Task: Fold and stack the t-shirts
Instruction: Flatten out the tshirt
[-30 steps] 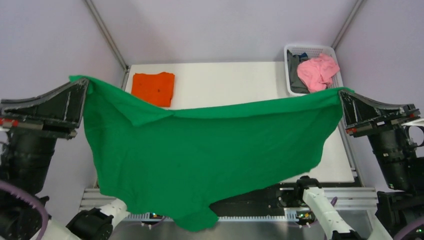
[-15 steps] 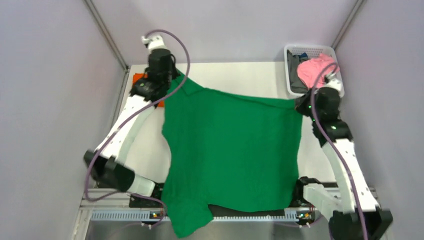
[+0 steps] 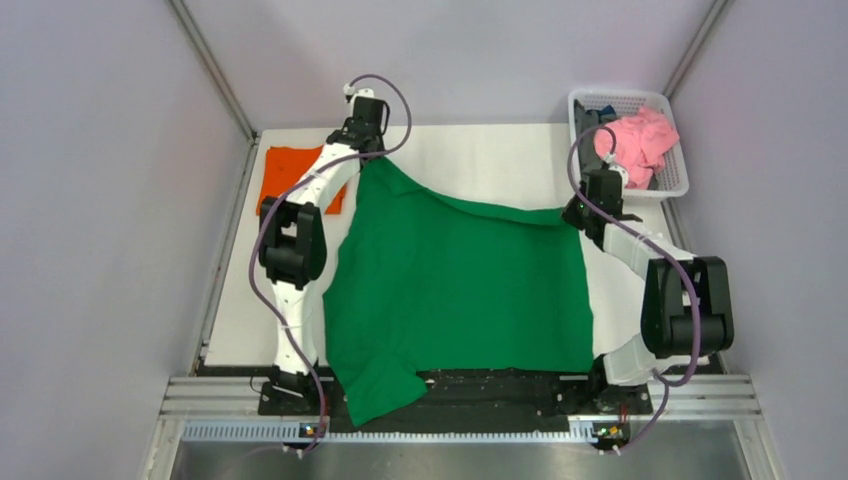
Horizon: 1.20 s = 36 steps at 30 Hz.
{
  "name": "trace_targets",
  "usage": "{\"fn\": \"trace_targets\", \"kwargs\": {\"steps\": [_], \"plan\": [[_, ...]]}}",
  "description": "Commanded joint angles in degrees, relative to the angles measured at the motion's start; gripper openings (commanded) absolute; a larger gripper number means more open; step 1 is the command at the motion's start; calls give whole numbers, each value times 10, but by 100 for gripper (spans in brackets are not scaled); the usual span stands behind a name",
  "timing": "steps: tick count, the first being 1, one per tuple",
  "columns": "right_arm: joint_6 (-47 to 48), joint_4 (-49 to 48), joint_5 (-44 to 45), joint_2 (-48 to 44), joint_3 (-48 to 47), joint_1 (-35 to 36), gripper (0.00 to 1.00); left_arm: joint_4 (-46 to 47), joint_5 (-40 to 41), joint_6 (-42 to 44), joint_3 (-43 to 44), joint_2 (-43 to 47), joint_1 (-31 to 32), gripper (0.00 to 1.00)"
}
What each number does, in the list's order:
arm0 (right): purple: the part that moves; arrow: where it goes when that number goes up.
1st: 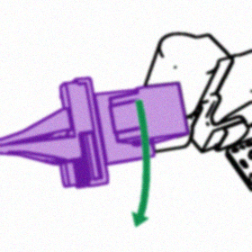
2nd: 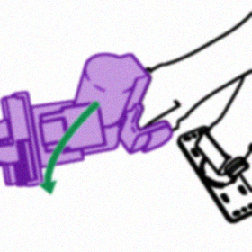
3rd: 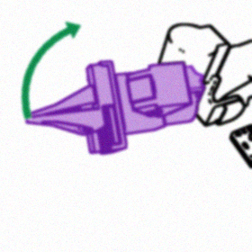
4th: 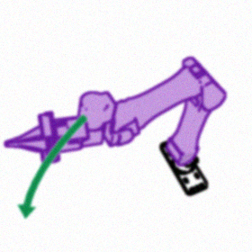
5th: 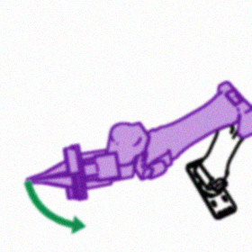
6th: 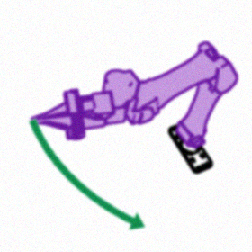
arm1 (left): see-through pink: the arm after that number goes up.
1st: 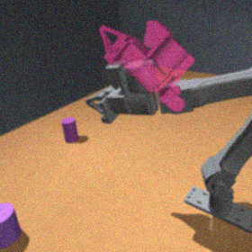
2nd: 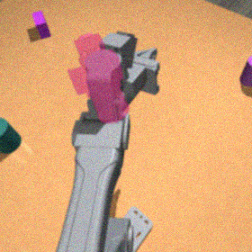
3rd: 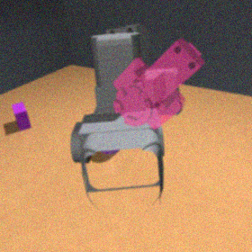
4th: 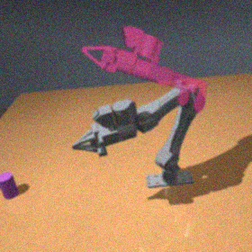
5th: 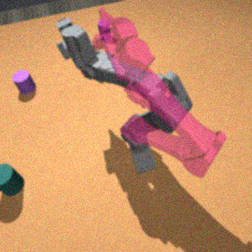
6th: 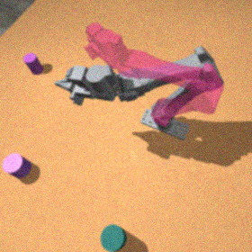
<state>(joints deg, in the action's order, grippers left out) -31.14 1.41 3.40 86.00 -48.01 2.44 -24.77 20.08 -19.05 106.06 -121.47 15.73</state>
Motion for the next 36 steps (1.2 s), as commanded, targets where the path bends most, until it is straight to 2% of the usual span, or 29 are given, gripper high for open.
{"fn": "trace_targets", "kwargs": {"steps": [1,6,8,9,11,12,13,15,16,19,21,28,31,34,36], "plan": [[2,-71,7,44,-59,-5,0,19,-27,18,90,-33,-8,0],[-4,-70,49,91,-101,-6,1,47,-39,14,114,-64,-18,0],[-9,-55,81,117,-130,-7,8,53,-44,9,124,-77,-24,0],[-12,-46,95,126,-143,-6,12,56,-45,2,133,-89,-28,5],[-16,-30,117,143,-168,-6,27,54,-63,-10,158,-110,-38,19],[-15,-21,118,147,-180,-6,38,45,-78,-16,178,-121,-42,30],[-12,-16,115,149,-192,-7,45,30,-92,-22,201,-133,-45,54],[3,7,102,144,-205,-7,57,-14,-113,-33,243,-146,-47,95],[9,18,97,137,-207,-7,64,-23,-120,-38,246,-142,-47,98],[23,35,57,107,-194,-5,81,-11,-152,-54,187,-95,-47,99],[26,25,16,81,-168,5,97,1,-159,-66,127,-48,-44,99],[33,-7,-31,56,-91,88,99,60,-186,-128,-138,125,-5,99],[18,-41,-57,82,-86,120,99,67,-197,-168,-220,161,32,99],[19,-39,-58,126,-115,148,99,89,-243,-182,-276,176,75,99],[20,-39,-50,152,-138,160,99,89,-229,-179,-303,181,107,99]]}}
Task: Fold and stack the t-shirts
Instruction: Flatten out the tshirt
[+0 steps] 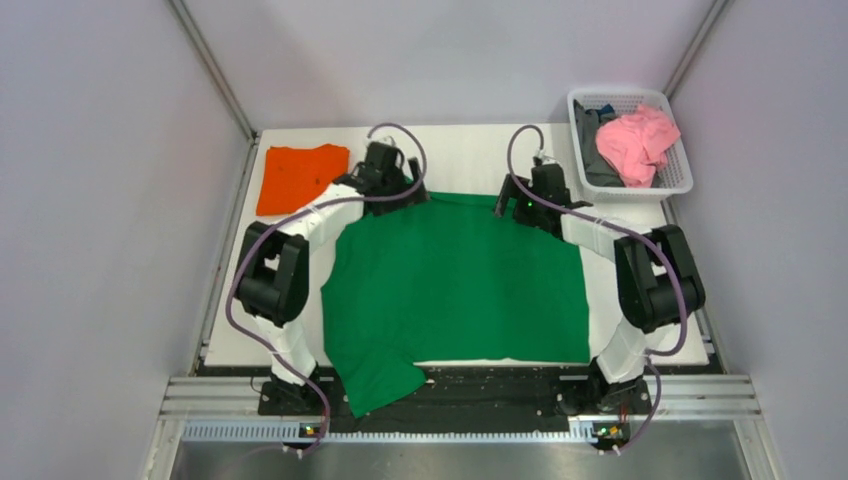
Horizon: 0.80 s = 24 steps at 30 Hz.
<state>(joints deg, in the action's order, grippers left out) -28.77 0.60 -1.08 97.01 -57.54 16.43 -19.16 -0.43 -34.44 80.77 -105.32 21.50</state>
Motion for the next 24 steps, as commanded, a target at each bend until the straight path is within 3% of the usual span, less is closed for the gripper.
{"fn": "trace_targets", "kwargs": {"steps": [1,10,18,24], "plan": [[-4,-33,-3,56,-50,22,99,31,-10,-28,-63,24,64,99],[-12,-47,38,146,-110,23,98,83,-22,-49,-205,38,94,99],[-23,-52,94,200,-149,23,98,78,-1,-52,-259,46,95,99],[-35,-113,149,209,-174,21,99,70,21,-50,-267,40,95,99]]}}
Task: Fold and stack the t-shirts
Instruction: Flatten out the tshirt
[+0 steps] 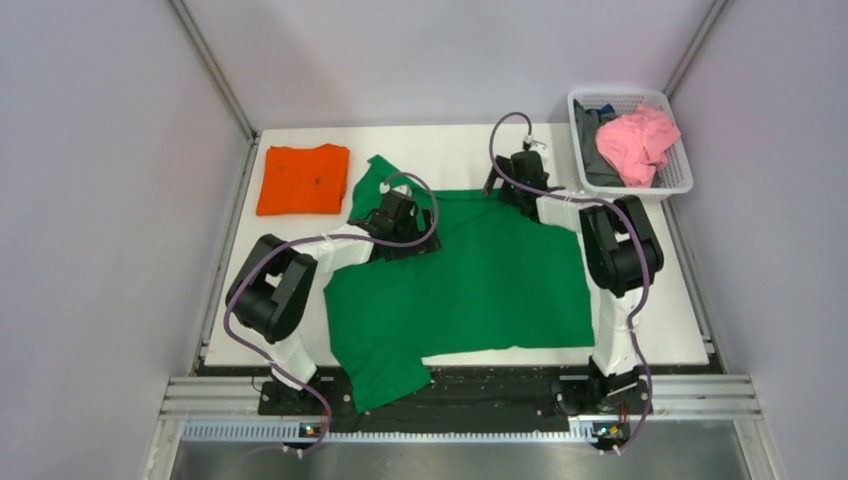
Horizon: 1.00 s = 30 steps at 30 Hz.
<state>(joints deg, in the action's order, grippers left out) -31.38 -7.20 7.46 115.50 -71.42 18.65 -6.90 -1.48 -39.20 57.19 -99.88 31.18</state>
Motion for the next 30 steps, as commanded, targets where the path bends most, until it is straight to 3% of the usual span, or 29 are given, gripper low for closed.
{"fn": "trace_targets", "kwargs": {"steps": [1,10,17,23,27,30], "plan": [[-8,-44,69,29,-48,-3,99,-53,32,-1,-31,-14,-2,99],[-35,-56,28,127,-169,-51,99,-56,28,4,-28,-4,-2,99],[21,-37,-22,100,-206,-61,99,-60,21,5,-10,16,-2,99],[67,-32,-44,-17,-111,-54,99,-97,73,2,63,32,-3,99],[77,-24,-53,-117,15,-29,99,-123,138,3,126,18,-14,99],[53,-18,-59,-181,126,-15,99,-118,136,4,162,-3,-41,99]]}}
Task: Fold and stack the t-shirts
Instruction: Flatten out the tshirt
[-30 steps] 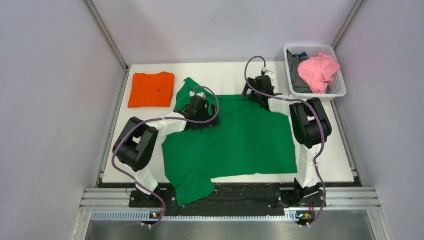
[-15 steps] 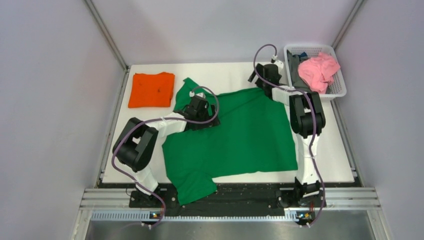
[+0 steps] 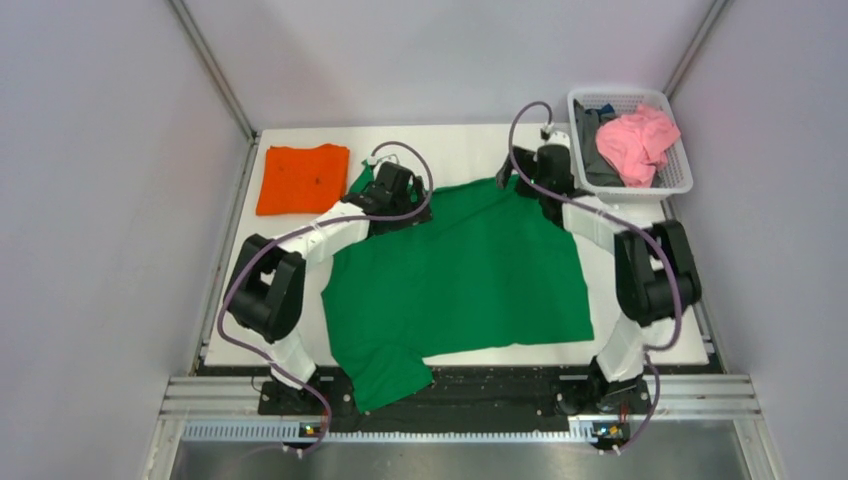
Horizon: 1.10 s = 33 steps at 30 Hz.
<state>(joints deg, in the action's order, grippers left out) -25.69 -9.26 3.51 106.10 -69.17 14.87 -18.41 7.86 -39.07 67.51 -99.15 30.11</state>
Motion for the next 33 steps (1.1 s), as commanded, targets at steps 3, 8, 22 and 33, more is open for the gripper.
{"fn": "trace_targets", "kwargs": {"steps": [3,8,22,33], "plan": [[-39,-7,-40,-133,185,25,99,22,18,1,80,-43,-65,99],[-44,1,-65,-169,252,27,98,43,16,8,116,-98,-94,89],[-34,25,-56,-146,276,27,97,78,-11,4,210,-217,-128,50],[-29,44,-37,-143,271,27,97,90,-11,24,265,-273,-135,39]]}}
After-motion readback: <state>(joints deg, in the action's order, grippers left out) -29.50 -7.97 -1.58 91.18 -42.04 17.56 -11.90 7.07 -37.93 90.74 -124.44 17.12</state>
